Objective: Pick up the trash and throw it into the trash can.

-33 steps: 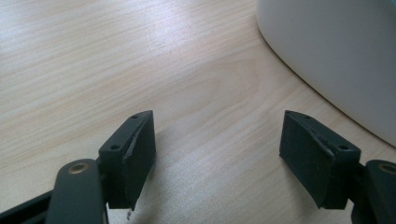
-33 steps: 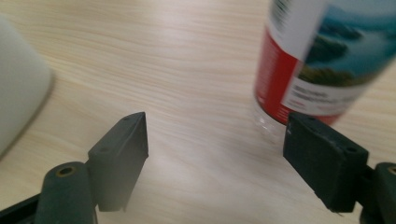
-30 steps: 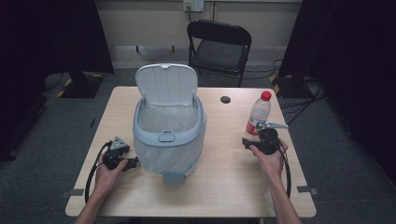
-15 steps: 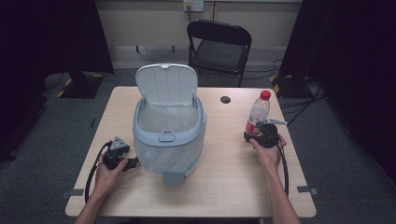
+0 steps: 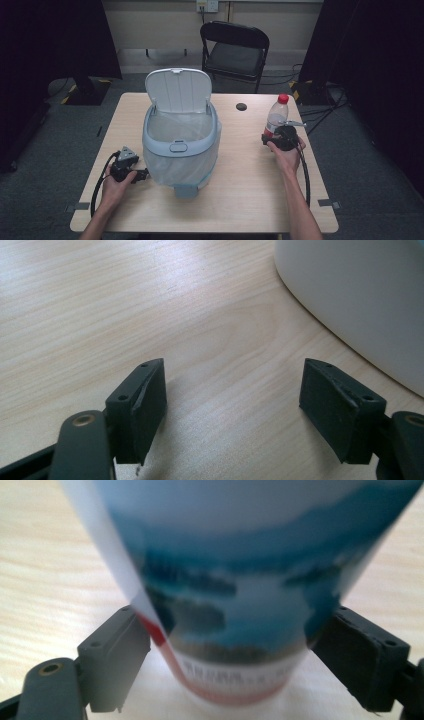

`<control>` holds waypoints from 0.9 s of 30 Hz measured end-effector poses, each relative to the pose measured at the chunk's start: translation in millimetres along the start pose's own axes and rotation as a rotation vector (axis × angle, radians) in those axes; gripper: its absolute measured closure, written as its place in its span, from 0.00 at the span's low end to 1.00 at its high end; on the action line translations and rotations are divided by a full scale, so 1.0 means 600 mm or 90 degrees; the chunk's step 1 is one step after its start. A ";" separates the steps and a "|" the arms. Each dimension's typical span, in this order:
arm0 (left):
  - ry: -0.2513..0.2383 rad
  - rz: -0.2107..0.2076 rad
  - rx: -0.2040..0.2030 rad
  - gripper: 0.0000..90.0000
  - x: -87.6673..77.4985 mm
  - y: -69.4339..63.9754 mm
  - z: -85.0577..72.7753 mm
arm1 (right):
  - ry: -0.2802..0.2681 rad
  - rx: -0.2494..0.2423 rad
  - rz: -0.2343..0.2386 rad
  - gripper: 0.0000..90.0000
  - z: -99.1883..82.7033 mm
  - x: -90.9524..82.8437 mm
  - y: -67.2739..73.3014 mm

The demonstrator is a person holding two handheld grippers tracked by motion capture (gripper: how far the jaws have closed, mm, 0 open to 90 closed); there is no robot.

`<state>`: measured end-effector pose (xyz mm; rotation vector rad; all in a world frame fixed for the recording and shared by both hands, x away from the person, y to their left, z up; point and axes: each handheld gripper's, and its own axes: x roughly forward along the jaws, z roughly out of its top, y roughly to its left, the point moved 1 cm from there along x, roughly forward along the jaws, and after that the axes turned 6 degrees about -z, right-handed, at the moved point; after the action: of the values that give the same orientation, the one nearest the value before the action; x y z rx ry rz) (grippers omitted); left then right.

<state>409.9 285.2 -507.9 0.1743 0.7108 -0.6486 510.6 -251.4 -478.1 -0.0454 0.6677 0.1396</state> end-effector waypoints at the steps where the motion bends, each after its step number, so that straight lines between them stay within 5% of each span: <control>1: 0.000 -0.001 0.000 0.29 0.000 0.000 0.000 | -0.004 -0.007 -0.004 0.18 0.002 0.002 0.000; 4: 0.000 -0.001 0.000 0.29 0.000 0.000 0.000 | 0.007 -0.014 -0.003 0.28 0.004 0.008 -0.001; 12: 0.000 0.000 0.000 0.29 0.000 0.000 0.000 | -0.004 -0.014 0.017 0.29 -0.005 -0.004 0.003; 27: -0.001 0.002 -0.005 0.29 0.000 -0.002 -0.001 | -0.010 -0.014 0.105 0.30 -0.033 -0.090 0.037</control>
<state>409.2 284.5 -508.1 0.1678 0.7121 -0.6424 453.6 -237.5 -459.8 -0.0106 0.6539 0.3062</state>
